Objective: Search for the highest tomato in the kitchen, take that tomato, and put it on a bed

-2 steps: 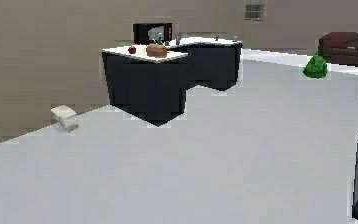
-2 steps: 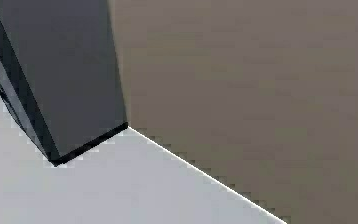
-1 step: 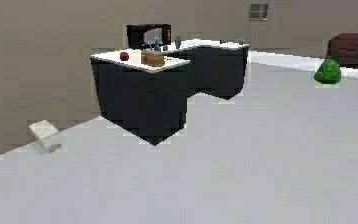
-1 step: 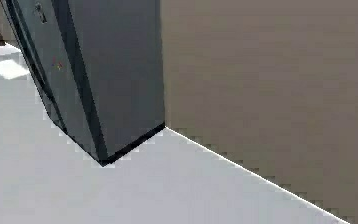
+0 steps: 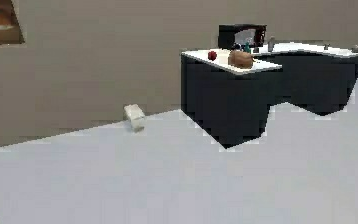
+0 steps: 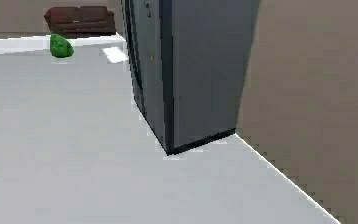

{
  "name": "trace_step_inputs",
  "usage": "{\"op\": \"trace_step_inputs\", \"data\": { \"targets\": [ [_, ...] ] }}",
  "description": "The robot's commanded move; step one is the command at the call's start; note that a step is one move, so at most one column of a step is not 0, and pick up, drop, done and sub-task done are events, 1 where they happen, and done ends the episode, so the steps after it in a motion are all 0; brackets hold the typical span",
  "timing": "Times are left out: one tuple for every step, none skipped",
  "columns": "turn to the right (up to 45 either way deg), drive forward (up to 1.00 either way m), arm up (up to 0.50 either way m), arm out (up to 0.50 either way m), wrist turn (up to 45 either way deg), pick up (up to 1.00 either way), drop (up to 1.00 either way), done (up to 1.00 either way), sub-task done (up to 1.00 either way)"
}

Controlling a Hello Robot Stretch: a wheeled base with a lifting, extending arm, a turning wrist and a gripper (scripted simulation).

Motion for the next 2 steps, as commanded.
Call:
{"op": "trace_step_inputs", "data": {
  "targets": [
    [0.0,1.00,0.00,0.00,0.0,0.00,0.00,0.00,0.00],
    [-3.0,0.00,0.00,0.00,0.0,0.00,0.00,0.00,0.00]
  ]
}}
